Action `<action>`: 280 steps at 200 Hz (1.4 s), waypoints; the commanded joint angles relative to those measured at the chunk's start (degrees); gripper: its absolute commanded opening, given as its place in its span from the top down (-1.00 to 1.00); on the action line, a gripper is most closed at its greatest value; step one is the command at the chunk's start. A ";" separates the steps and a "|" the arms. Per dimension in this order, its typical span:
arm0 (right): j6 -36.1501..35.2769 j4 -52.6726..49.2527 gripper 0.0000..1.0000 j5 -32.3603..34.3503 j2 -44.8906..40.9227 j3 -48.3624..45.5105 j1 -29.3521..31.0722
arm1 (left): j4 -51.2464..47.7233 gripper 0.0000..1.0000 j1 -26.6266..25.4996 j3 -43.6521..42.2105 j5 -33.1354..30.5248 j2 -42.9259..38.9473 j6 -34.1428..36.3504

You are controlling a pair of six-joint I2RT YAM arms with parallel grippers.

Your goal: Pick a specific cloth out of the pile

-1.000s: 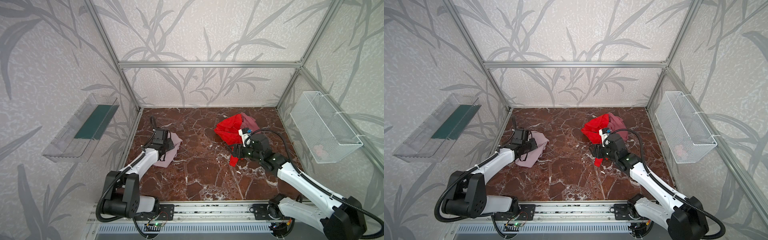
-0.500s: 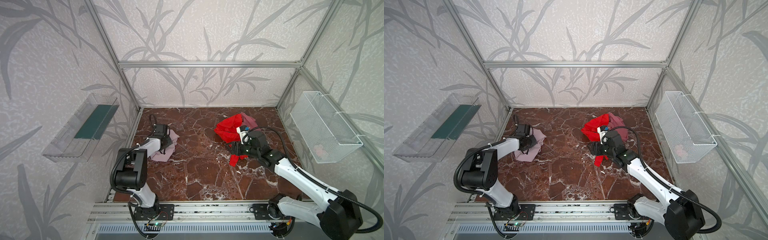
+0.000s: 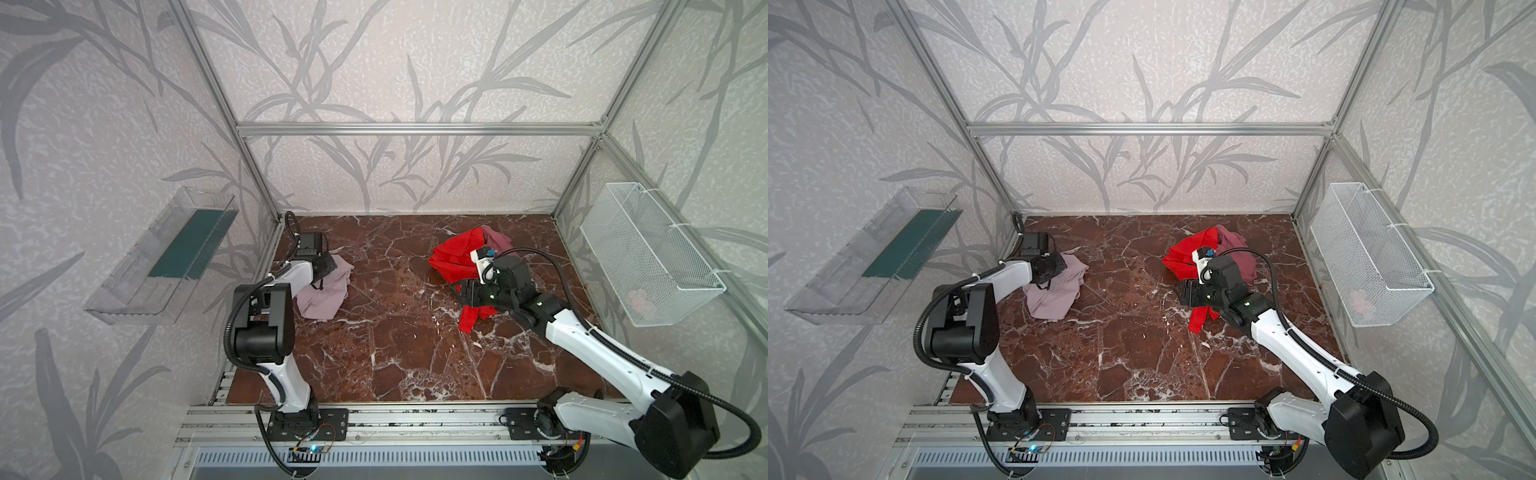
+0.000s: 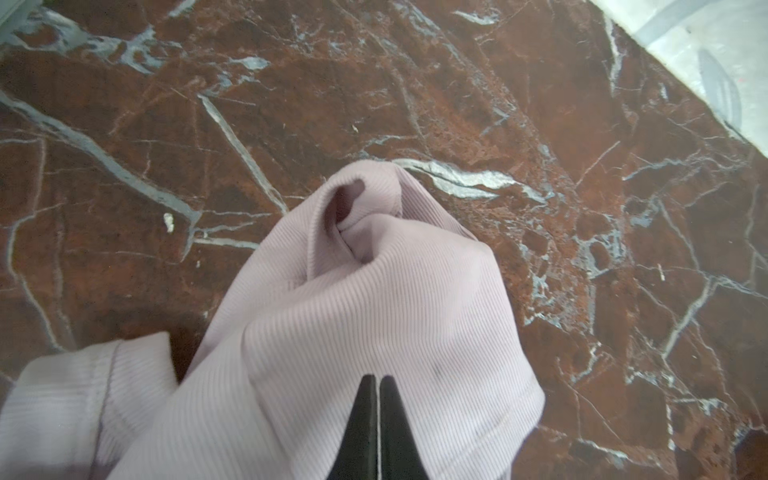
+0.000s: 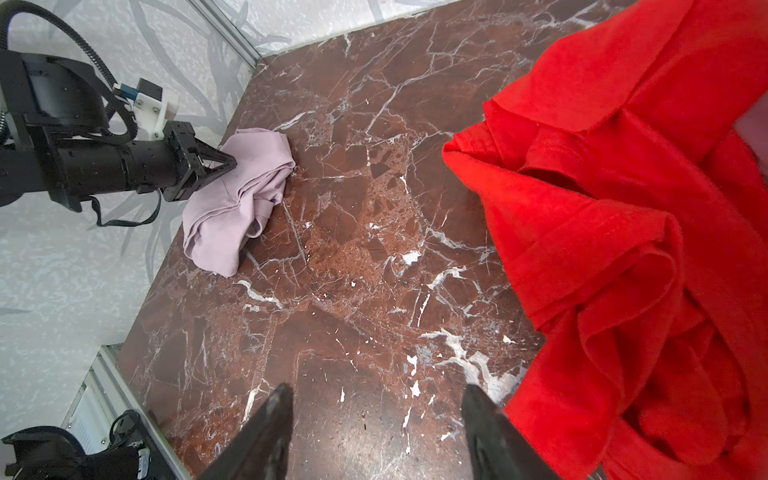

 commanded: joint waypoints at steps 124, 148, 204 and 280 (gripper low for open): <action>-6.74 -3.01 -0.34 3.54 -15.13 -5.01 -18.52 | 4.11 -0.28 -16.44 -18.05 -11.93 -31.47 9.53; -8.27 -2.38 -0.37 6.42 -16.48 -6.16 -18.78 | 6.50 -0.29 -16.44 -20.51 -14.50 -33.07 11.87; -13.73 5.79 -0.44 21.68 -19.68 -14.77 -18.86 | 16.58 -0.39 -16.26 -27.04 -20.70 -34.89 18.53; -21.62 43.36 -0.56 32.15 -11.48 -33.99 -18.82 | 31.82 -0.41 -13.78 -32.69 -27.87 -29.71 26.27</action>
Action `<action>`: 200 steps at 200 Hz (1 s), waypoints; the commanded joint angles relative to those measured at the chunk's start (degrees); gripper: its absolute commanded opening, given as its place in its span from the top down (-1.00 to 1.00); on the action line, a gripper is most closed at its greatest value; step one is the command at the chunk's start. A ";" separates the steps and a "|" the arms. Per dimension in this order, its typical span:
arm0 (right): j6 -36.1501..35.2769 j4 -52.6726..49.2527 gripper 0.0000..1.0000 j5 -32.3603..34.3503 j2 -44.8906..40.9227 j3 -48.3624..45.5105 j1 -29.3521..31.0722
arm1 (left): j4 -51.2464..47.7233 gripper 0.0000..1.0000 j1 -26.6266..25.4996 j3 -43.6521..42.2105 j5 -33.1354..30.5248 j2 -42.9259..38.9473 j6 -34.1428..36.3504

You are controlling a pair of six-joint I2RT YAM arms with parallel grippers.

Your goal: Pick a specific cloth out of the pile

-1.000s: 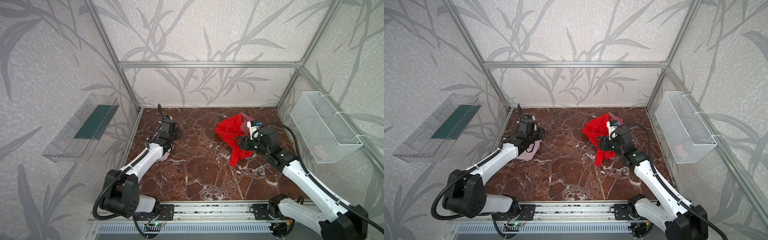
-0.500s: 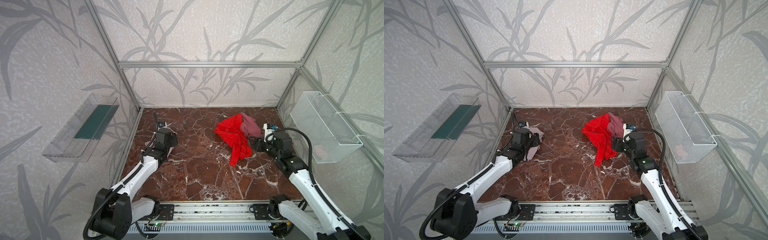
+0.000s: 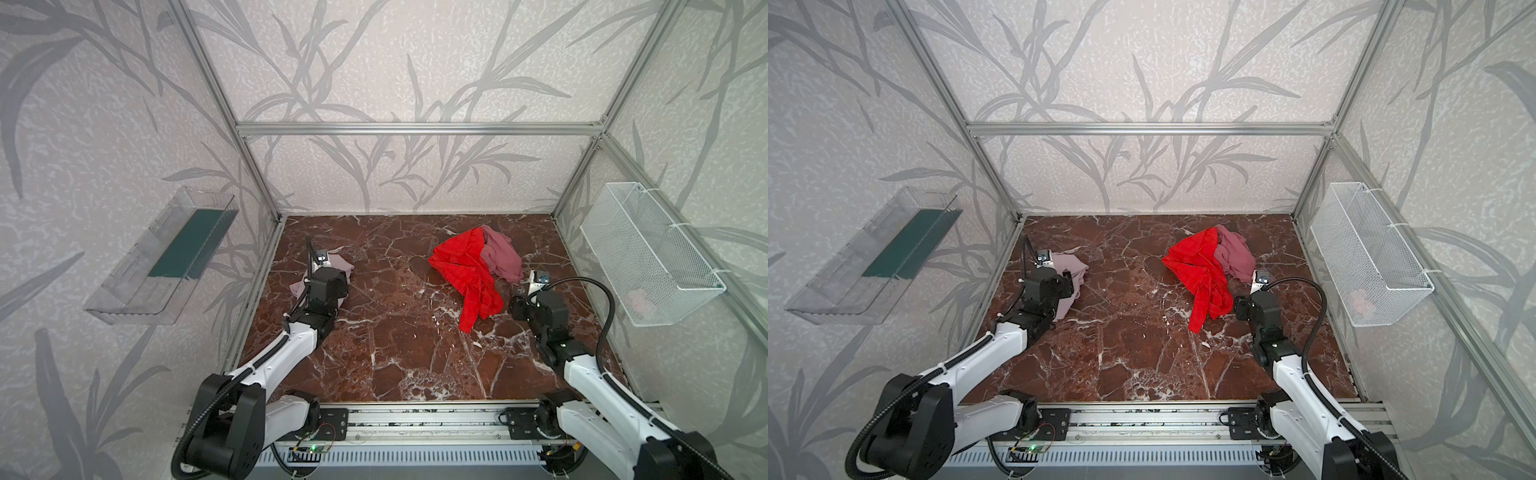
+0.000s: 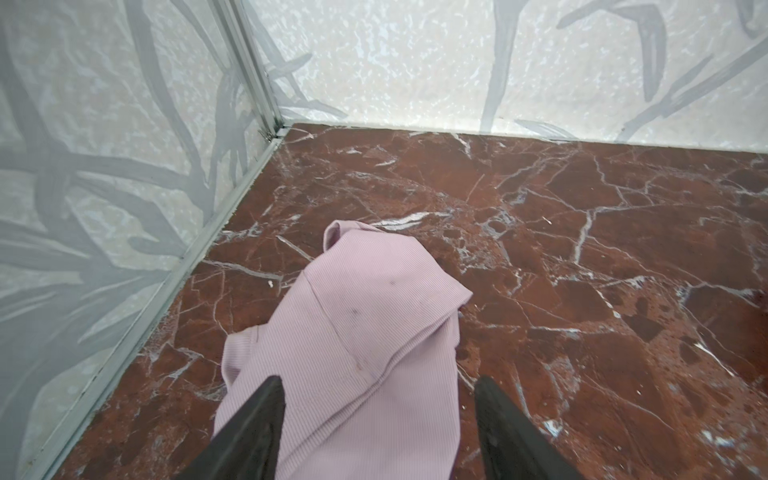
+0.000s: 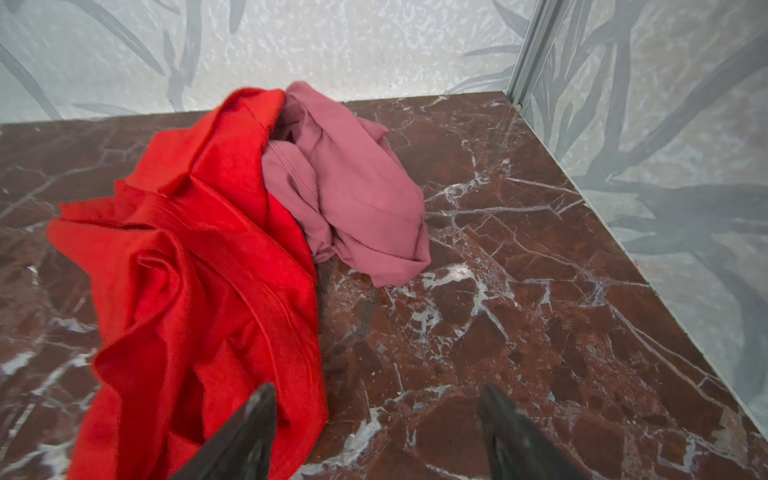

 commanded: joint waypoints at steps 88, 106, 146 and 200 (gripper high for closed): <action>-8.68 41.33 -0.60 2.25 23.26 -4.16 -0.15 | 30.52 -0.42 5.23 -9.39 -3.13 11.87 10.18; -11.00 45.56 -0.62 2.57 26.81 -3.52 0.00 | 37.81 -0.42 5.97 -10.73 -2.06 15.71 11.33; -12.53 55.43 -0.68 1.70 36.76 -3.11 0.00 | 38.87 -0.42 8.11 -10.18 -0.31 18.93 9.10; -14.70 49.87 -0.76 -4.04 39.37 0.92 0.32 | 39.77 -0.43 10.39 -10.40 3.26 19.98 7.38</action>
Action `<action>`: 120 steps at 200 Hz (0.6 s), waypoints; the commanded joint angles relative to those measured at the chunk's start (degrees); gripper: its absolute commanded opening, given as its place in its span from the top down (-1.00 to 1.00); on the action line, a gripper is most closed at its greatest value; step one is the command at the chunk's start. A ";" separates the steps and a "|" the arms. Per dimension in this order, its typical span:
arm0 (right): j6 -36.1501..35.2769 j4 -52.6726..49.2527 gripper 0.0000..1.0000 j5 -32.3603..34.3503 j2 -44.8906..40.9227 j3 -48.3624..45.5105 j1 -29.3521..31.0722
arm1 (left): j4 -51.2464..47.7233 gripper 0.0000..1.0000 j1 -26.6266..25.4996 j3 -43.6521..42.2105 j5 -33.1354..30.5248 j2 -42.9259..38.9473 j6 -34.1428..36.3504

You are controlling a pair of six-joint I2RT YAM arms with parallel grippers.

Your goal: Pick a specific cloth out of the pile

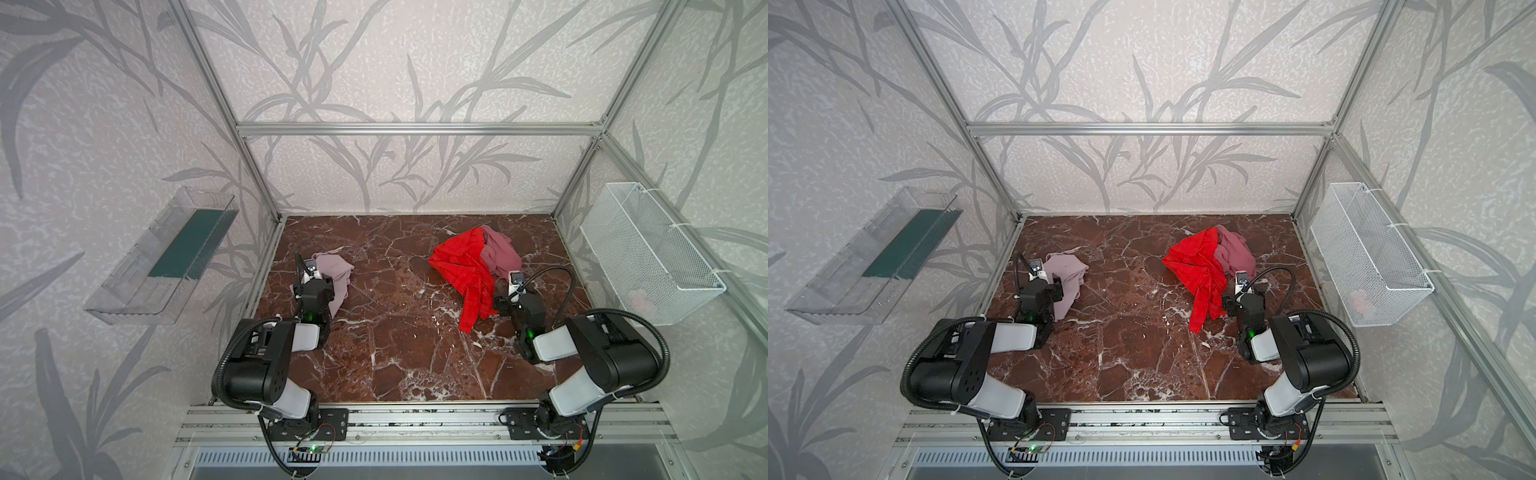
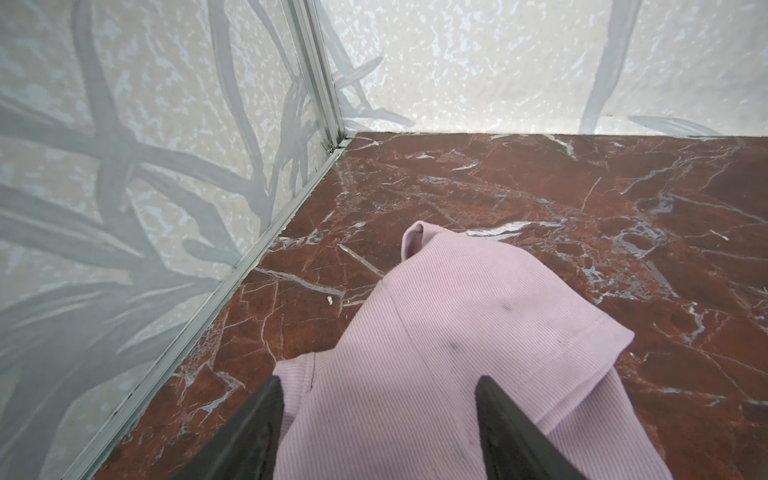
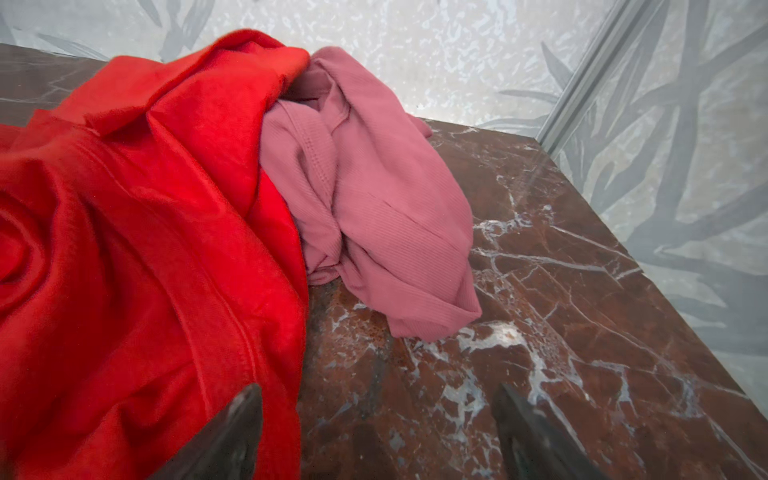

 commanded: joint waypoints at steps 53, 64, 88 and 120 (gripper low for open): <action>-0.52 -4.15 -0.98 -3.04 -0.76 5.45 -0.45 | 7.90 -0.44 1.57 -1.90 1.88 3.27 -1.70; -0.62 -4.21 -0.98 -3.05 -0.77 5.44 -0.51 | 5.59 -0.44 1.62 -1.30 1.60 2.61 -2.54; -0.78 -3.53 -0.98 -3.08 -0.78 5.15 -0.38 | 6.11 -0.44 1.55 -1.25 1.32 2.91 -2.15; -2.08 0.32 -0.98 -5.41 -0.53 3.20 0.00 | 6.44 -0.44 1.57 -1.32 1.29 3.02 -2.10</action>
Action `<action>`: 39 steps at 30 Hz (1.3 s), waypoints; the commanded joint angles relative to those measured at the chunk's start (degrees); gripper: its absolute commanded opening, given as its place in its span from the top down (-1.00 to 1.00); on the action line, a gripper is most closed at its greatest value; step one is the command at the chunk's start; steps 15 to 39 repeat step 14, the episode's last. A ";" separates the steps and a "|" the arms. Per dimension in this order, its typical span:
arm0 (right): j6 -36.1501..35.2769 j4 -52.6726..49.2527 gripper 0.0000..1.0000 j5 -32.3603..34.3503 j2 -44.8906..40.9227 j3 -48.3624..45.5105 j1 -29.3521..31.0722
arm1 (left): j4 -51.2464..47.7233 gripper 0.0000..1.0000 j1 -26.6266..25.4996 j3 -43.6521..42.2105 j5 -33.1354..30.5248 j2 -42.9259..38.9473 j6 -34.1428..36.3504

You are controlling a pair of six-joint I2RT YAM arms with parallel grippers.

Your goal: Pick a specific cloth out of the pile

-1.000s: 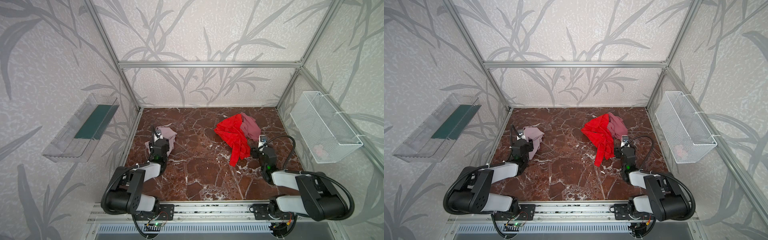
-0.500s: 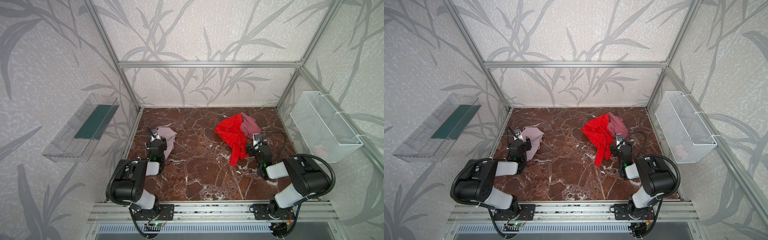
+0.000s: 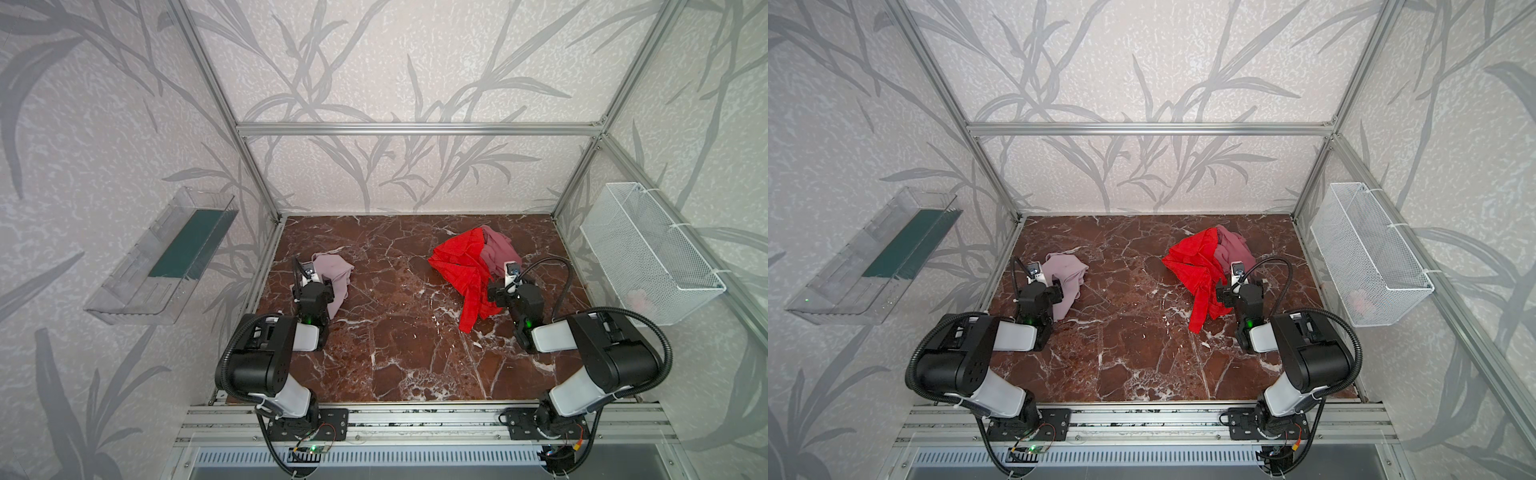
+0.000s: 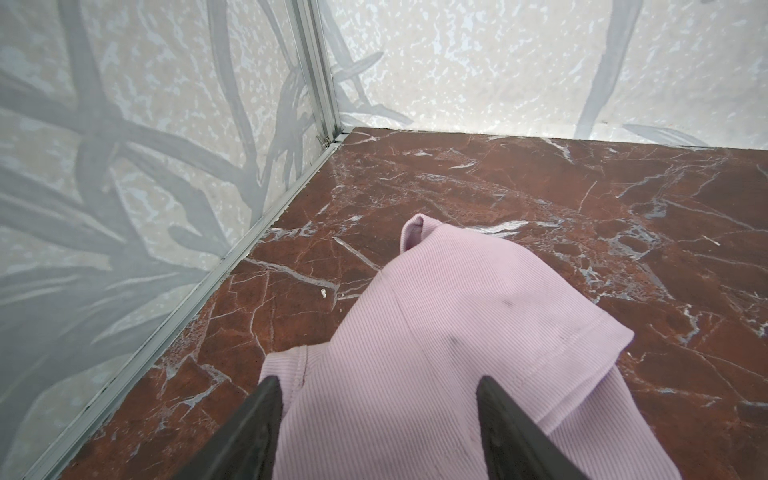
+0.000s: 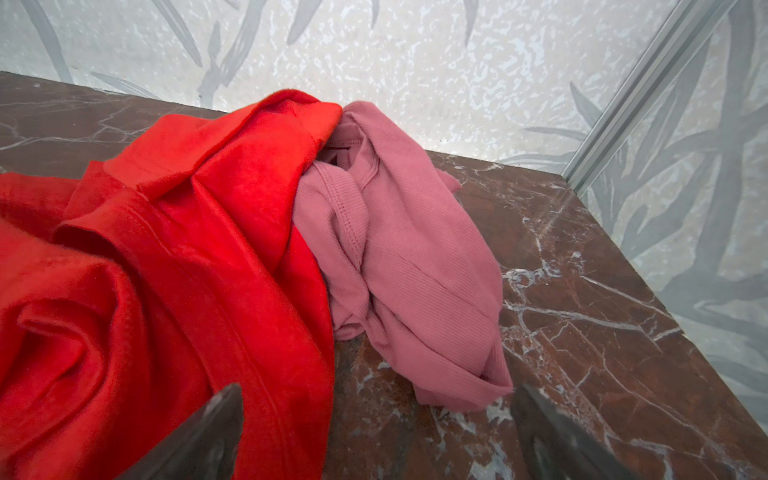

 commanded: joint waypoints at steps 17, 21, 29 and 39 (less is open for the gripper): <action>-0.15 -1.38 -0.98 -1.26 -0.67 0.88 -0.55 | 1.54 -0.46 0.18 0.34 -0.50 0.43 -0.15; -0.15 -1.38 -0.98 -1.26 -0.67 0.88 -0.55 | 1.54 -0.46 0.18 0.34 -0.50 0.43 -0.15; -0.15 -1.38 -0.98 -1.26 -0.67 0.88 -0.55 | 1.54 -0.46 0.18 0.34 -0.50 0.43 -0.15; -0.15 -1.38 -0.98 -1.26 -0.67 0.88 -0.55 | 1.54 -0.46 0.18 0.34 -0.50 0.43 -0.15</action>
